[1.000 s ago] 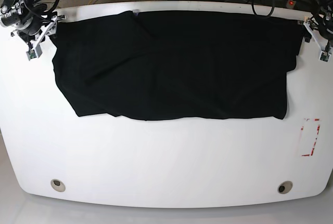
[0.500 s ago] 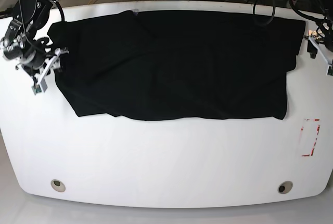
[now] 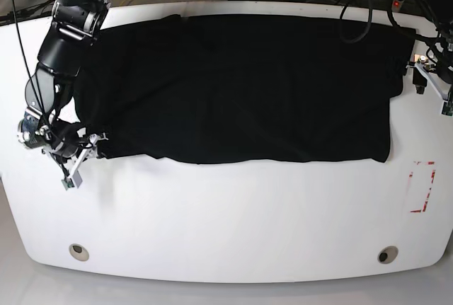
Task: Fold the T-shirt properly
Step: 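Open both grippers and move them to the shirt's hem corners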
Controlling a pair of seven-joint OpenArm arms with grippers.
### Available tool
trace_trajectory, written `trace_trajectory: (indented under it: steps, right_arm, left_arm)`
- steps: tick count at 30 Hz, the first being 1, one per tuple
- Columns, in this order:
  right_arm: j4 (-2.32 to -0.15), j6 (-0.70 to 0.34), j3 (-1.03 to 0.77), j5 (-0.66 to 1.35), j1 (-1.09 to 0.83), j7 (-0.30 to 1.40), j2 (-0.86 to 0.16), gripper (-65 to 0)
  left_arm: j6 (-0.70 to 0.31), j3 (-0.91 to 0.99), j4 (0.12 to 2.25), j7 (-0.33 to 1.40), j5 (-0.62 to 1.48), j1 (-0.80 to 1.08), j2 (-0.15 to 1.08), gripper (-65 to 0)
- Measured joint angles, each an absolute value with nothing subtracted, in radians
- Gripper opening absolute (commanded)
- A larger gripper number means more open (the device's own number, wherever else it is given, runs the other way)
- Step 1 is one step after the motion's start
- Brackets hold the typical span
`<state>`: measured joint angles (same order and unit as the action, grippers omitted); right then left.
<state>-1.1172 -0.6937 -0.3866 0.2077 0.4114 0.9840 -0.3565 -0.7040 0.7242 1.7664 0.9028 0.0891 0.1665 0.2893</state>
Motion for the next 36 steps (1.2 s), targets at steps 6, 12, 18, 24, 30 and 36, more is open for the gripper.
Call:
trace_trajectory:
  steps: [6, 12, 18, 24, 30, 36]
  right_arm:
    - [-0.871, -0.699, -0.321, 0.15, 0.504, 0.811, -0.365, -33.0]
    - [-0.688, -0.696, -0.306, 0.136, 0.542, 0.675, -0.382, -33.0]
    - [-0.68, -0.696, -0.306, 0.146, 0.533, 0.65, -0.375, -33.1]
    - [-0.686, -0.696, -0.307, 0.159, 0.517, 0.628, -0.364, -50.3]
    - [-0.686, -0.697, -0.306, 0.161, 0.516, 0.629, -0.352, -65.0]
    - [-0.686, -0.697, -0.306, 0.161, 0.516, 0.631, -0.352, -65.0]
  left_arm:
    - [-0.704, 0.72, 1.765, 0.902, 0.092, 0.166, 0.289, -20.4]
    - [-0.704, 0.715, 1.764, 0.903, 0.09, 0.167, 0.289, -20.0]
    - [-0.704, 0.643, 1.764, 0.901, 0.094, 0.165, 0.288, -19.6]
    - [-0.704, 0.59, 1.754, 0.908, 0.091, 0.091, 0.29, -17.4]
    - [-0.628, 0.588, 1.63, 0.912, 0.093, -0.037, 0.289, -8.9]
    - [-0.537, 0.519, 1.466, 0.908, 0.091, -0.179, 0.292, -8.5]
